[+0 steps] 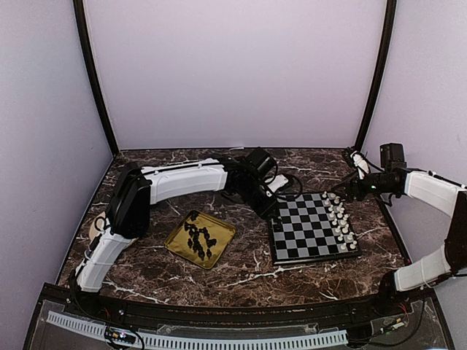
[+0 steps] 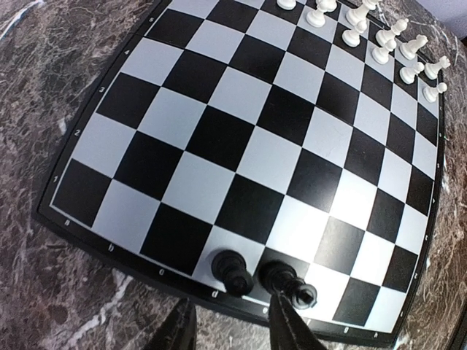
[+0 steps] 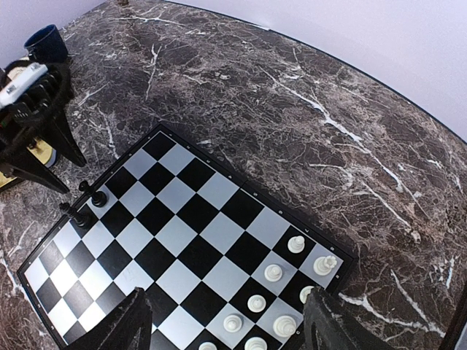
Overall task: Set up the chess pieces on the board
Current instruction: Place the king at e8, then pick up the rook from the storage box.
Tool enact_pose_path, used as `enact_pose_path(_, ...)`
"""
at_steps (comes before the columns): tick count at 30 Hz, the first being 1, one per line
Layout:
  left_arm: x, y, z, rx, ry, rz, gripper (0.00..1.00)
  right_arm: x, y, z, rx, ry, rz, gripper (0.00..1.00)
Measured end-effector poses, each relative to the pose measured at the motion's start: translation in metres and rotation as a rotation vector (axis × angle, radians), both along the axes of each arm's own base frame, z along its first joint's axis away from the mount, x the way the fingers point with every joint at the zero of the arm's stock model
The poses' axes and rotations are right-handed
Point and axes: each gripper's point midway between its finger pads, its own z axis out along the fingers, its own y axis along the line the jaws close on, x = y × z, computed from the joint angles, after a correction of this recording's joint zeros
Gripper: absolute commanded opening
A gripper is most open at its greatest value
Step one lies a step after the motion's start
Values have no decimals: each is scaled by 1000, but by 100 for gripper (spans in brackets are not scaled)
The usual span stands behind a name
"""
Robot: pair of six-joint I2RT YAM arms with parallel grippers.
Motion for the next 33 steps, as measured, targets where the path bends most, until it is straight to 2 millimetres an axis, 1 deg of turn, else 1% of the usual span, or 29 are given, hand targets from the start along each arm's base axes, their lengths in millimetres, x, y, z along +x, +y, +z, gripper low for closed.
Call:
enact_pose_path(3, 0, 9, 18, 20, -29, 6, 37, 0, 0, 0, 0, 0, 0, 71)
enact_pose_path(5, -1, 21, 38, 29, -66, 21, 37, 0, 0, 0, 0, 0, 0, 71)
enact_pose_path(8, -8, 46, 71, 40, -110, 44, 36, 0, 0, 0, -1, -2, 2, 71)
enact_pose_path(10, -14, 65, 93, 38, -136, 65, 36, 0, 0, 0, -2, -2, 2, 71)
enact_pose_path(12, -19, 85, 105, 36, -146, 90, 36, 0, 0, 0, -2, -2, 3, 71)
enact_pose_path(13, -22, 98, 107, 42, -141, 106, 35, 0, 0, 0, -2, -2, 3, 71)
enact_pose_path(14, -24, 108, 105, 52, -132, 121, 34, 0, 0, 0, -2, -2, 4, 71)
enact_pose_path(16, -26, 135, 89, 89, -100, 169, 33, 0, 1, -1, -3, 0, 6, 71)
enact_pose_path(18, -24, 162, 66, 140, -52, 225, 32, 0, 1, -2, -3, 4, 7, 71)
enact_pose_path(19, -24, 173, 55, 163, -31, 244, 31, 0, 1, -3, -4, 4, 9, 71)
enact_pose_path(20, -25, 186, 39, 196, -4, 269, 30, 0, 1, -3, -4, 4, 9, 71)
enact_pose_path(23, -29, 223, 2, 287, 62, 330, 29, 0, 2, -3, -3, 5, 9, 71)
enact_pose_path(25, -35, 237, -11, 325, 88, 346, 29, 0, 2, -4, -3, 8, 9, 71)
enact_pose_path(27, -41, 243, -15, 339, 100, 349, 29, 0, 1, -5, -4, 12, 9, 71)
enact_pose_path(30, -46, 248, -13, 336, 99, 355, 29, 0, 1, -7, -4, 17, 9, 71)
enact_pose_path(33, -46, 249, -7, 322, 94, 361, 30, 0, 1, -7, -4, 18, 9, 71)
